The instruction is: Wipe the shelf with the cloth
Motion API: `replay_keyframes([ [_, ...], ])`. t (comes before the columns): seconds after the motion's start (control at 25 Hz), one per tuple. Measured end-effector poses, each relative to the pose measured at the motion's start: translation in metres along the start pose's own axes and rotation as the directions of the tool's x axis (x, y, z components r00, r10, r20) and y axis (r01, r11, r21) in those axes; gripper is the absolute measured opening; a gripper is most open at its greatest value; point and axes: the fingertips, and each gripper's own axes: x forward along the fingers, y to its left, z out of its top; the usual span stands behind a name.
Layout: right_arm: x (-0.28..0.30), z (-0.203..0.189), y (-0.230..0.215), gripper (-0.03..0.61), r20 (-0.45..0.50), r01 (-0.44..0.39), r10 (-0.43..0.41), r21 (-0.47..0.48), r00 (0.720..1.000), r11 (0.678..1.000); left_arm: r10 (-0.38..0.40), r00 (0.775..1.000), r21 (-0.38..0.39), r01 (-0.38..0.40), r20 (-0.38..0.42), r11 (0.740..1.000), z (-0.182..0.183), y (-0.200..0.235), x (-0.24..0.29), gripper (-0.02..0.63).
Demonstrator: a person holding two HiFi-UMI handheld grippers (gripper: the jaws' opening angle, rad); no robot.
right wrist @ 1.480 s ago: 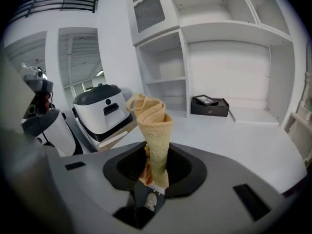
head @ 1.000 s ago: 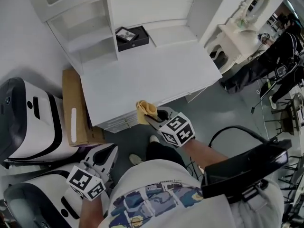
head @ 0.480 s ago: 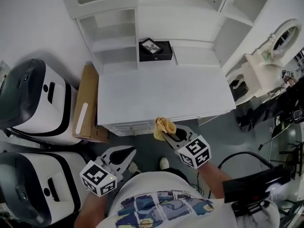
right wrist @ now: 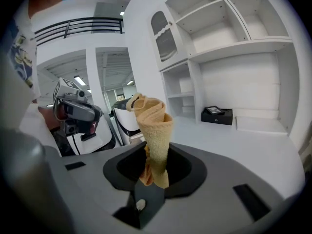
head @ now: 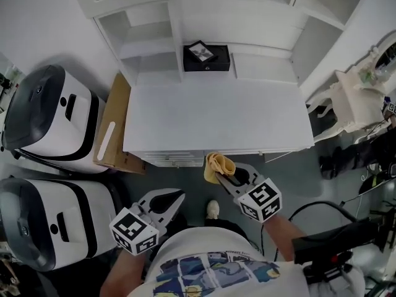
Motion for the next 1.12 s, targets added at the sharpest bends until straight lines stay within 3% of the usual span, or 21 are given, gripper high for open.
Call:
replay_keyframes([
  [0.32, -0.022, 0.003, -0.007, 0.115, 0.035, 0.041, -0.041, 0.018, 0.999, 0.999, -0.062, 0.997, 0.040, 0.063, -0.035, 0.997, 0.004, -0.017, 0.015, 0.012],
  [0.64, -0.025, 0.020, 0.012, 0.115, 0.053, 0.066, -0.066, 0.008, 0.996, 0.998, -0.107, 0.994, 0.078, 0.108, -0.009, 0.991, 0.021, -0.013, 0.003, 0.012],
  [1.12, 0.004, 0.030, 0.060, 0.115, 0.045, 0.038, -0.036, -0.033, 0.998, 0.999, -0.075, 0.997, 0.054, 0.075, -0.003, 0.996, 0.003, 0.013, -0.042, 0.012],
])
